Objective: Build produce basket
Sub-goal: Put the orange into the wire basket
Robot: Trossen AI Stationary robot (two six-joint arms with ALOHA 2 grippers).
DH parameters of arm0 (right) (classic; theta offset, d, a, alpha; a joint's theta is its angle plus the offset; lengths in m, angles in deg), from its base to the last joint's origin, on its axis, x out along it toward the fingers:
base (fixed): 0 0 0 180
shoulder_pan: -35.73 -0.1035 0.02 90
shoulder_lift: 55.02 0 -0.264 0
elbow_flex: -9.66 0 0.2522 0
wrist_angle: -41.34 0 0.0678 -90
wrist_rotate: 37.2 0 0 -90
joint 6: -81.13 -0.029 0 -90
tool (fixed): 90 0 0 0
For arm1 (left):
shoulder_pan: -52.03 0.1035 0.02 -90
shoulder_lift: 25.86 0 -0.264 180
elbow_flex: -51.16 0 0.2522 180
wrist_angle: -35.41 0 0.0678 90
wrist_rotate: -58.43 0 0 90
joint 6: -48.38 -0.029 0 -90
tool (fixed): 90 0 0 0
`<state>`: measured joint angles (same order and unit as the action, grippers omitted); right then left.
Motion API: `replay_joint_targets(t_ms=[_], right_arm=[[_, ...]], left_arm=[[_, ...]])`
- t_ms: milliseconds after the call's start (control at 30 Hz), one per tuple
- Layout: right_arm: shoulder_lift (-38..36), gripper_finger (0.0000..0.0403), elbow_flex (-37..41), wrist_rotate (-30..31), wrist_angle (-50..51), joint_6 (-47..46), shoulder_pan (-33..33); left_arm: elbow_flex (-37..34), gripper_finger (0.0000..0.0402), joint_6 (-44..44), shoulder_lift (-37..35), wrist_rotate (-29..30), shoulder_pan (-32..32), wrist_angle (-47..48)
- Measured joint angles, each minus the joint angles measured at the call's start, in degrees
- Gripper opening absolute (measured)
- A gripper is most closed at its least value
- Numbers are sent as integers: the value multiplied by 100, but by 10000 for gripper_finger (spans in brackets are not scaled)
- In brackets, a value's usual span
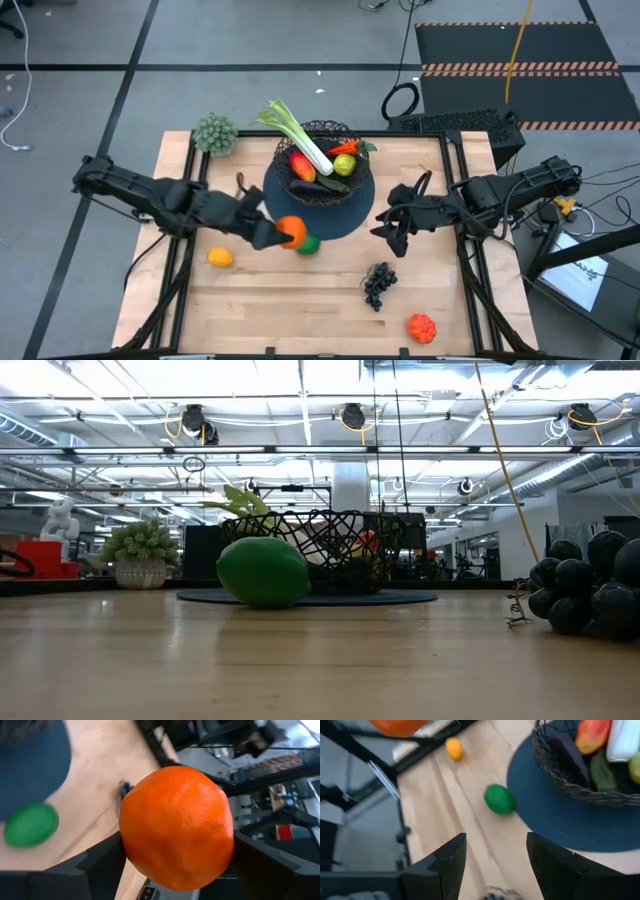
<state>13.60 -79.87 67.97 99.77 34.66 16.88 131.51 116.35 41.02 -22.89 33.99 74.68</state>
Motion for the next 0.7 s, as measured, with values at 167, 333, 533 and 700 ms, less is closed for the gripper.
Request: replay_joint_targets(t_ms=[167,333,533,700], right_arm=[[4,200,0,243,-597,-430,-2],[7,200,0,471,-1086,-504,0],[7,200,0,972,-1382,-536,3],[9,200,0,1204,-1759,-601,2]], left_arm=[[2,324,-1141,-404,2,118,-131],[4,313,-2637,-686,42,240,-212],[4,327,-4542,-777,62,344,-219],[4,330,-6022,-769,58,341,-218]])
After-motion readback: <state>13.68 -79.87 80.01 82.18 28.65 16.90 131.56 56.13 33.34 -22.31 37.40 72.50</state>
